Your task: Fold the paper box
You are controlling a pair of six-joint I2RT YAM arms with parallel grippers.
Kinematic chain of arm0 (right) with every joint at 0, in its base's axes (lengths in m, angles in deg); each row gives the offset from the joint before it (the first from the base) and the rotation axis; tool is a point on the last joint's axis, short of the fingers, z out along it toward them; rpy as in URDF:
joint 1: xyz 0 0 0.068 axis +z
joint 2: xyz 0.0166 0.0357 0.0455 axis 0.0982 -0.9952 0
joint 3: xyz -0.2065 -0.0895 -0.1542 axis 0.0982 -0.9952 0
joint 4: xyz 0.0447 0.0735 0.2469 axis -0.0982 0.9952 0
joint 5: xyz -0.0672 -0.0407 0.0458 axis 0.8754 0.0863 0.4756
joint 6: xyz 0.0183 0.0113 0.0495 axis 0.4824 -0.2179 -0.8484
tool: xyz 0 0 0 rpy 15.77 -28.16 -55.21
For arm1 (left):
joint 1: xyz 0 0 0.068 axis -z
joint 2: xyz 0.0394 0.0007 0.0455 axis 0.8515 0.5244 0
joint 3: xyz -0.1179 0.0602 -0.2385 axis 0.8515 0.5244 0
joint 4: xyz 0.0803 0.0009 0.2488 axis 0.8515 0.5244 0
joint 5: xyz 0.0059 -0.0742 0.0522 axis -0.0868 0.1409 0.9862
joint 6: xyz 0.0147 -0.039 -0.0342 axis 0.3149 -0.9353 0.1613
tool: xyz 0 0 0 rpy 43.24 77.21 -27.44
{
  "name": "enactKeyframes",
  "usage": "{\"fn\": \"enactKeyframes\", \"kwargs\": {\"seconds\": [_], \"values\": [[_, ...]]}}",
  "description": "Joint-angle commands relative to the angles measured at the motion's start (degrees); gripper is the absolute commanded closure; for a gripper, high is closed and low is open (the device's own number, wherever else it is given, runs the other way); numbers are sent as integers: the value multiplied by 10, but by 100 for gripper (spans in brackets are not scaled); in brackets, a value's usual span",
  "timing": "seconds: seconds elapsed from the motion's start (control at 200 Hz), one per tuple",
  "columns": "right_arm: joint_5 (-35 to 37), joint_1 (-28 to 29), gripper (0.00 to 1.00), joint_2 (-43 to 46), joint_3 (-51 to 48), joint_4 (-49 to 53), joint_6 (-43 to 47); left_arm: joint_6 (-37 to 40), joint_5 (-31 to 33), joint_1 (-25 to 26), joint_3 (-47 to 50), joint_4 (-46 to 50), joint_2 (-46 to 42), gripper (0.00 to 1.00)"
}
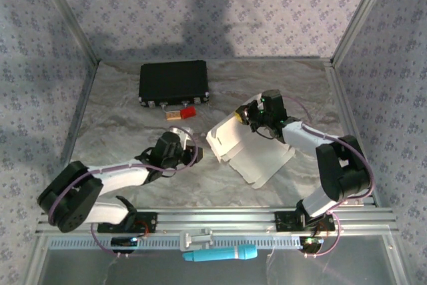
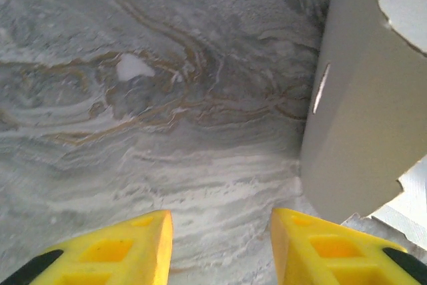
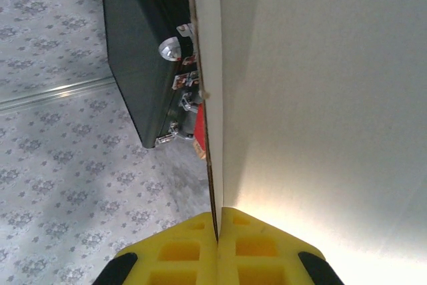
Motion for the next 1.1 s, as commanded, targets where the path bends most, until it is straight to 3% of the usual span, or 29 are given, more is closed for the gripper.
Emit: {"fn": "enactKeyframes", "kwargs": {"seconds": [0.0,0.655,1.094], "values": [[-16,0,100,6,4,-39,-11,24,-2,5,-26,-81,21,56],[-58,-14,100,-36,2,-135,-37,80,-39,15,-94,-95,81,57],[-59,-16,100,-45,-19,-171,-56,100,30,22,-143,-48,126,58]]}}
